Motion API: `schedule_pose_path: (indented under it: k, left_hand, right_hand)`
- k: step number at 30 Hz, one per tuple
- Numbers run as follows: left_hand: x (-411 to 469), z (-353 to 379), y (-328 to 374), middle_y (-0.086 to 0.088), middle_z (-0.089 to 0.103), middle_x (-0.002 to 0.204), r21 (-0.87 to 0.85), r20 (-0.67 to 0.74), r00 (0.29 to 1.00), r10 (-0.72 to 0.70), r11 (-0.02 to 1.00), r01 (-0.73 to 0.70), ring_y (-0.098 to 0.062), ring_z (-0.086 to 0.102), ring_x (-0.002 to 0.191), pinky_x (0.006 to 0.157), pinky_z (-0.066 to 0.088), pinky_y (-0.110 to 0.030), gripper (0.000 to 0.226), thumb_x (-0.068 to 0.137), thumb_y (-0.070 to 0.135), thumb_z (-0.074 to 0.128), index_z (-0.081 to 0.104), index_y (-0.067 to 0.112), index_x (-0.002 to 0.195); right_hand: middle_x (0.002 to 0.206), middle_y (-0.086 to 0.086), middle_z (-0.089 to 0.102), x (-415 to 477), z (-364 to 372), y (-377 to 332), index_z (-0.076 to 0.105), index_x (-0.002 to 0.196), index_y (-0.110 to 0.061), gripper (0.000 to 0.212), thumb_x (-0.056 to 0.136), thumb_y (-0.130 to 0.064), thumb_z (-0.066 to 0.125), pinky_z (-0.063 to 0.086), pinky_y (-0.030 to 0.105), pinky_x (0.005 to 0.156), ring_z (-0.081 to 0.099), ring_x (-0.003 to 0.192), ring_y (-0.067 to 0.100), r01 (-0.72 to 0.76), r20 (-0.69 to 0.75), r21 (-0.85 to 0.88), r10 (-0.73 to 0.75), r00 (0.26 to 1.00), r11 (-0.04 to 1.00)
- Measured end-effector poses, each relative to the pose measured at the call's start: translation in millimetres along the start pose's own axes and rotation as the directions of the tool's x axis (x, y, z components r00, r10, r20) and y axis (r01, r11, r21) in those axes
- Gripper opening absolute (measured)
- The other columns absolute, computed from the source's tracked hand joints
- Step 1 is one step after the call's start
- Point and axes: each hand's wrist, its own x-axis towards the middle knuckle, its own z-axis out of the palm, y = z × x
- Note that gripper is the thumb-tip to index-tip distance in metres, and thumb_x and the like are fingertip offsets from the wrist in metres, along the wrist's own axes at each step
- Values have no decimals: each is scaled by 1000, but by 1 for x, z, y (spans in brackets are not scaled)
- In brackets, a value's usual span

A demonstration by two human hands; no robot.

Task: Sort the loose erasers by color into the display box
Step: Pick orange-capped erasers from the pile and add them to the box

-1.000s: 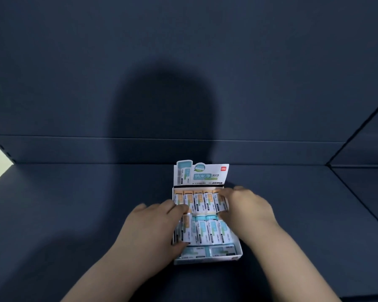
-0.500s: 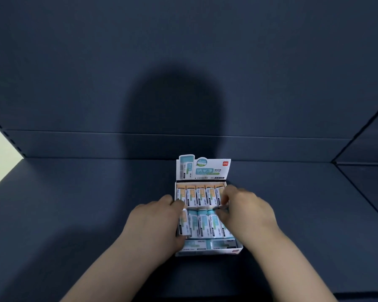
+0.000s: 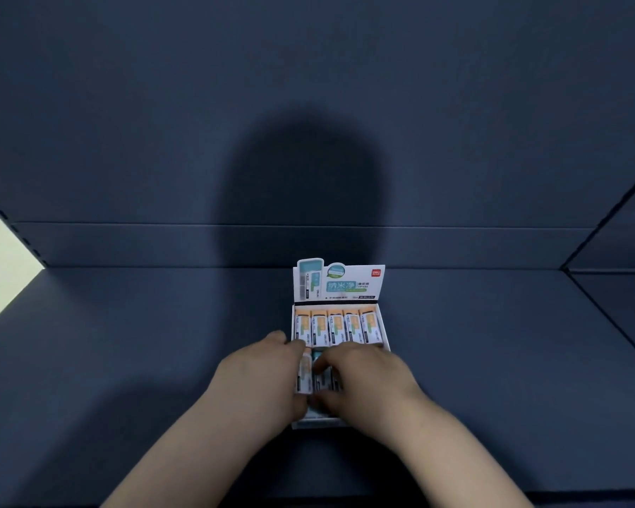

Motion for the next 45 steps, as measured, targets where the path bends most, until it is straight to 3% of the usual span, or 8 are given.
schedule_pose_path:
  k: [15,23,28,30,33,38,42,45]
  left_hand:
    - [-1,-5,-2,9,44,106,32,-57,998,39,999,-38,-11,55,96,69,44,-25,45,81,49,58,44,33,121]
    - [3,-12,20,16,45,124,24,-328,938,112,994,-110,-7,51,106,76,40,-22,51,92,49,41,28,40,141]
    - [8,-8,55,9,61,99,37,-390,914,113,994,-107,-16,62,84,60,35,-25,45,84,43,58,53,34,128]
    - [13,0,67,6,63,76,72,-435,889,144,990,-125,-19,62,61,47,37,-26,42,68,37,76,69,26,108]
    - [16,10,89,1,63,68,134,-484,860,161,985,-109,-22,60,54,44,42,-30,43,59,33,82,72,20,99]
    - [10,27,128,-2,61,69,122,-510,856,81,992,-21,-24,60,58,51,45,-33,39,65,33,77,72,18,100]
    - [2,43,157,2,58,76,39,-499,862,92,996,-83,-20,59,67,54,47,-32,42,79,39,45,68,21,108]
    - [-6,51,171,2,58,80,30,-475,871,127,991,-128,-20,57,70,56,47,-32,47,79,39,41,65,20,115]
  right_hand:
    - [122,-11,57,-2,2,10,51,123,-37,41,85,-51,56,40,25,90,51,114,14,21,-123,-28,-24,992,999]
    - [83,-16,48,-28,-16,57,58,111,-38,25,88,-48,53,37,23,68,54,88,9,-184,-386,58,192,902,981]
    - [111,-12,58,-48,-23,77,43,128,-43,39,90,-52,46,43,25,78,57,103,13,-216,-378,5,202,904,976]
    - [114,-13,57,-58,-27,87,39,132,-43,42,91,-54,43,42,25,79,56,105,12,-207,-366,-24,184,912,978]
    - [111,-12,56,-69,-30,105,34,135,-41,45,92,-54,41,43,26,77,56,103,12,-177,-346,-49,149,926,983]
    - [111,-13,55,-87,-35,137,32,136,-41,45,93,-54,39,42,26,76,55,104,11,-136,-278,-62,113,954,989]
    - [111,-14,54,-101,-31,156,31,136,-42,45,93,-55,36,41,24,74,54,103,8,-103,-233,-70,85,969,992]
    - [113,-14,54,-112,-27,163,31,136,-42,45,93,-54,37,42,25,77,54,105,9,-131,-236,-38,118,965,991]
